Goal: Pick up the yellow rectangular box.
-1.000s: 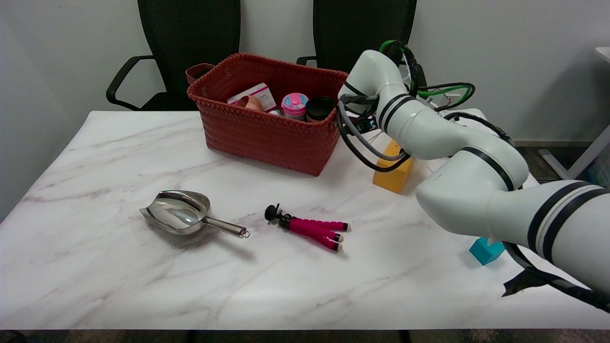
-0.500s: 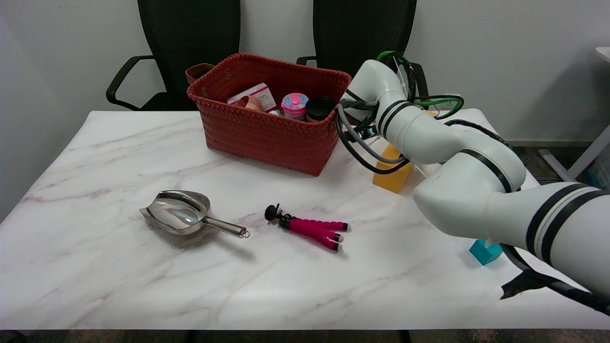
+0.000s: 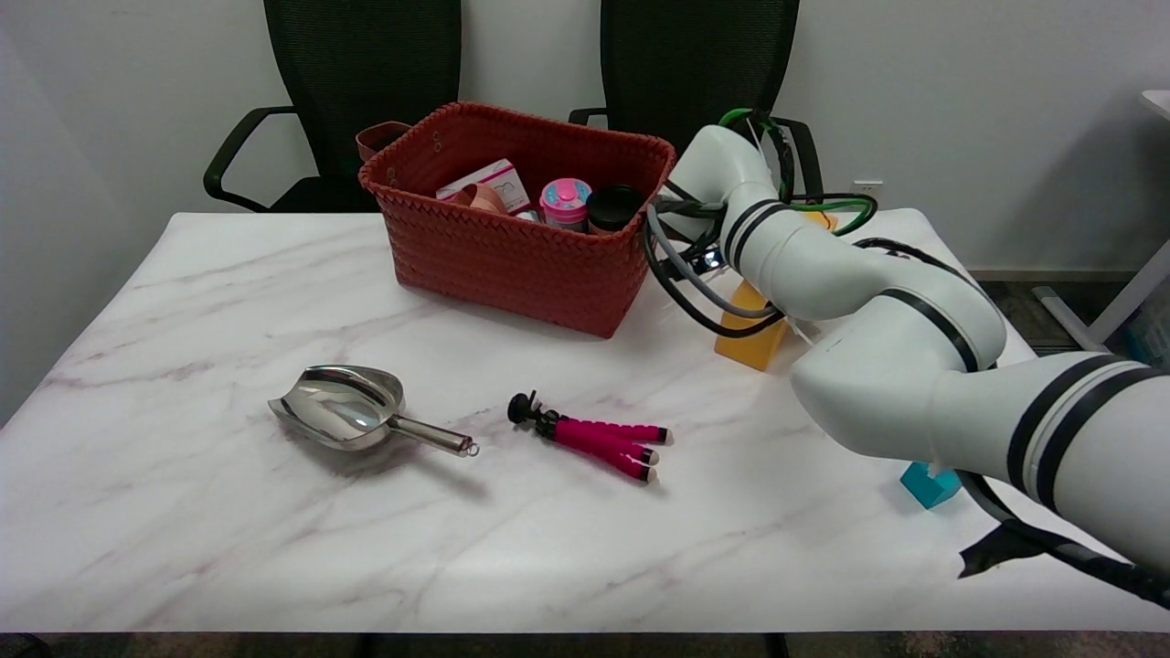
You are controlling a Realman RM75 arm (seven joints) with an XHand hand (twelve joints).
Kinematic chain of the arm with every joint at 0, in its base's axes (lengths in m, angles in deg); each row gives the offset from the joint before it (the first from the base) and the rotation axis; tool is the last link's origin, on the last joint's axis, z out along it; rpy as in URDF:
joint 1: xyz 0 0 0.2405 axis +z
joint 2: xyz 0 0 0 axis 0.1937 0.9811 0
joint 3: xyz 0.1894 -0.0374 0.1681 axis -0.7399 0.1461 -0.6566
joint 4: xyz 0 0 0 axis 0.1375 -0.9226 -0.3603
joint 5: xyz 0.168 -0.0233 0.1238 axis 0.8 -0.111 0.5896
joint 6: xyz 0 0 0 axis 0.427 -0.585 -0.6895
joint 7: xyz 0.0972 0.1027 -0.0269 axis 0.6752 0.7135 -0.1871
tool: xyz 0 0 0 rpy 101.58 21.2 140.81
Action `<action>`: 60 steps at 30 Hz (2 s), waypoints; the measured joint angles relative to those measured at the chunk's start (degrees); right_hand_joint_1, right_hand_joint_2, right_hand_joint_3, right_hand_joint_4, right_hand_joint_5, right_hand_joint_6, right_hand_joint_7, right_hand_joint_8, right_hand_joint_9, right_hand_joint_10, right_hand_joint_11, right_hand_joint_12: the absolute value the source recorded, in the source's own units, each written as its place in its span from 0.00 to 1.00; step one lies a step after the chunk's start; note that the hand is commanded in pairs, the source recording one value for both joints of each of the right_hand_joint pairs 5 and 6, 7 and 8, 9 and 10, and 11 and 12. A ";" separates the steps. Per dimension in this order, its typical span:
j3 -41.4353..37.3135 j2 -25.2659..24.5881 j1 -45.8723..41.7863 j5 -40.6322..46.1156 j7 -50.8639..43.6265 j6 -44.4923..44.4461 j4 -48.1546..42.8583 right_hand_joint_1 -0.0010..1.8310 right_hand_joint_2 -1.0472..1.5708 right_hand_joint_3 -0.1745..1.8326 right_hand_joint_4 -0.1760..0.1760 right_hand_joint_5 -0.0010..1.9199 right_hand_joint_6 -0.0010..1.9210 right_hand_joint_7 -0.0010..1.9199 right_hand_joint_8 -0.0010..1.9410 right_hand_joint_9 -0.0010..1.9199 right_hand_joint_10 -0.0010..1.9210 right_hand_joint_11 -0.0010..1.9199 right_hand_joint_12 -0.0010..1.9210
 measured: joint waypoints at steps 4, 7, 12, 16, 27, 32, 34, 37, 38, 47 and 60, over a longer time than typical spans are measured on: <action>-0.19 -0.06 -0.12 0.12 -0.73 0.26 0.24 0.40 0.67 0.05 0.50 0.00 0.00 0.00 0.00 0.00 0.00 0.00 0.00; -0.29 -0.09 -0.17 0.17 -1.49 0.26 0.36 0.41 0.67 0.05 0.50 0.00 0.00 0.00 0.00 0.00 0.00 0.00 0.00; -0.31 -0.16 -0.23 0.21 -2.45 0.05 0.53 0.41 0.66 0.05 0.50 0.00 0.00 0.00 0.00 0.00 0.00 0.00 0.00; -0.33 -0.19 -0.26 0.25 -3.22 -0.26 0.65 0.42 0.66 0.04 0.50 0.00 0.00 0.00 0.00 0.00 0.00 0.00 0.00; -0.81 -0.26 -0.35 0.31 -5.47 -0.89 1.12 0.45 0.67 0.01 0.50 0.00 0.00 0.00 0.00 0.00 0.00 0.00 0.00; -2.22 -0.25 -0.35 0.33 -5.78 -0.90 1.20 0.44 0.68 0.02 0.50 0.00 0.00 0.00 0.00 0.00 0.00 0.00 0.00; -3.05 -0.23 -0.32 0.33 -5.80 -0.89 1.22 0.44 0.68 0.02 0.50 0.00 0.00 0.00 0.00 0.00 0.00 0.00 0.00; -4.00 -0.23 -0.15 0.34 -5.76 -0.82 1.22 0.44 0.68 0.02 0.50 0.00 0.00 0.00 0.00 0.00 0.00 0.00 0.00; -4.28 -0.23 -0.10 0.35 -5.73 -0.79 1.22 0.44 0.68 0.02 0.50 0.00 0.00 0.00 0.00 0.00 0.00 0.00 0.00; -6.40 -0.20 0.49 0.37 -5.43 -0.30 1.27 0.44 0.70 0.03 0.50 0.00 0.00 0.00 0.00 0.00 0.00 0.01 0.01; -7.24 -0.14 0.92 0.33 -5.47 0.18 1.47 0.54 0.70 0.15 0.50 0.00 0.00 0.28 0.28 0.24 0.24 0.12 0.11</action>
